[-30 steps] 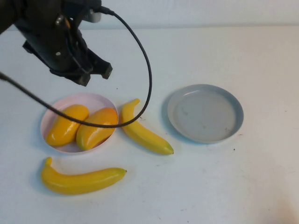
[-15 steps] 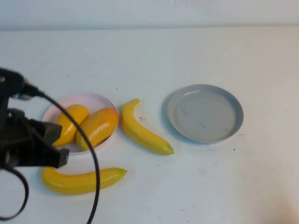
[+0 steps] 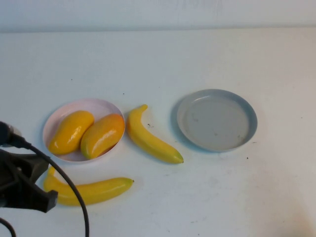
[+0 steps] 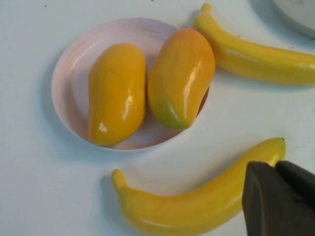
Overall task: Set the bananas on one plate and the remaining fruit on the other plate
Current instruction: Put another type of fruit in the right plate
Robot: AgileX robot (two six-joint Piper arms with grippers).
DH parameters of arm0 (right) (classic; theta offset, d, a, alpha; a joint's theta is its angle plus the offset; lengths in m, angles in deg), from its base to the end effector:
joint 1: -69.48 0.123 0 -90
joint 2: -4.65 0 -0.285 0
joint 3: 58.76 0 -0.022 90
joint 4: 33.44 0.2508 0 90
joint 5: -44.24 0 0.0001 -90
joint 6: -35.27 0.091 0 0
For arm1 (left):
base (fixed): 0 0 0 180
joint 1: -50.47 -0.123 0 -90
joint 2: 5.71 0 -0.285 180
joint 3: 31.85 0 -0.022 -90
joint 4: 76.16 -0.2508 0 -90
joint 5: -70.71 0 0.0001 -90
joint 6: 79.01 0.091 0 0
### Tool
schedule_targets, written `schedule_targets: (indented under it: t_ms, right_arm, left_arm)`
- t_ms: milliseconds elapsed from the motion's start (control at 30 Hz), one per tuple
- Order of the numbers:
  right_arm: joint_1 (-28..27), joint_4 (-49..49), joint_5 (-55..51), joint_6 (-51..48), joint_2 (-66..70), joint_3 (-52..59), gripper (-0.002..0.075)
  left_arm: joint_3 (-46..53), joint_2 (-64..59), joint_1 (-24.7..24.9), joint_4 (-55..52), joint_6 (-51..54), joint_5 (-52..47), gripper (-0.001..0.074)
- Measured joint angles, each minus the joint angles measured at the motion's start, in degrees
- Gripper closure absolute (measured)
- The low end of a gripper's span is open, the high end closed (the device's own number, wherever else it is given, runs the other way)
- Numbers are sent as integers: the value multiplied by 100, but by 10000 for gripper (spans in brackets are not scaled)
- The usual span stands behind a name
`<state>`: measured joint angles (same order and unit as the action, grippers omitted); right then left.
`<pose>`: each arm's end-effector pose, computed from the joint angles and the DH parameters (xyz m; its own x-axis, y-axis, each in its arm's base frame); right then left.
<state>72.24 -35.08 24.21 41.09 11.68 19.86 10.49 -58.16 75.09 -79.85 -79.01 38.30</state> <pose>0.0531 0.0017 0.1742 -0.2720 0.0616 -0.9603 -0.0185 0.9974 0.0692 0.1381 -0.0598 0.2949 -0.5269 0.3012 -0.7948 0.4206 0.9050 0.0641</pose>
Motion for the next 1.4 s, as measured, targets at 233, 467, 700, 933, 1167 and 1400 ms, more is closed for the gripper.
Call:
schedule_targets:
  t_ms: [233, 467, 700, 933, 1167, 1400]
  right_arm:
    - [0, 0, 0, 0, 0, 0, 742]
    - [0, 0, 0, 0, 0, 0, 742]
    - [0, 0, 0, 0, 0, 0, 742]
    - [0, 0, 0, 0, 0, 0, 743]
    - [0, 0, 0, 0, 0, 0, 743]
    - [0, 0, 0, 0, 0, 0, 743]
  left_arm:
    - [915, 416, 0, -90, -32, 1623, 733]
    - [2193, 2062, -442, -99, -44, 2966, 733]
    - [3103, 3602, -1567, -31, -54, 3117, 733]
    - [3626, 4462, -2087, 90, -297, 2905, 733]
    - [3630, 4520, -2101, 36, -374, 1965, 733]
    - [3630, 4520, -2101, 6, -374, 1105, 733]
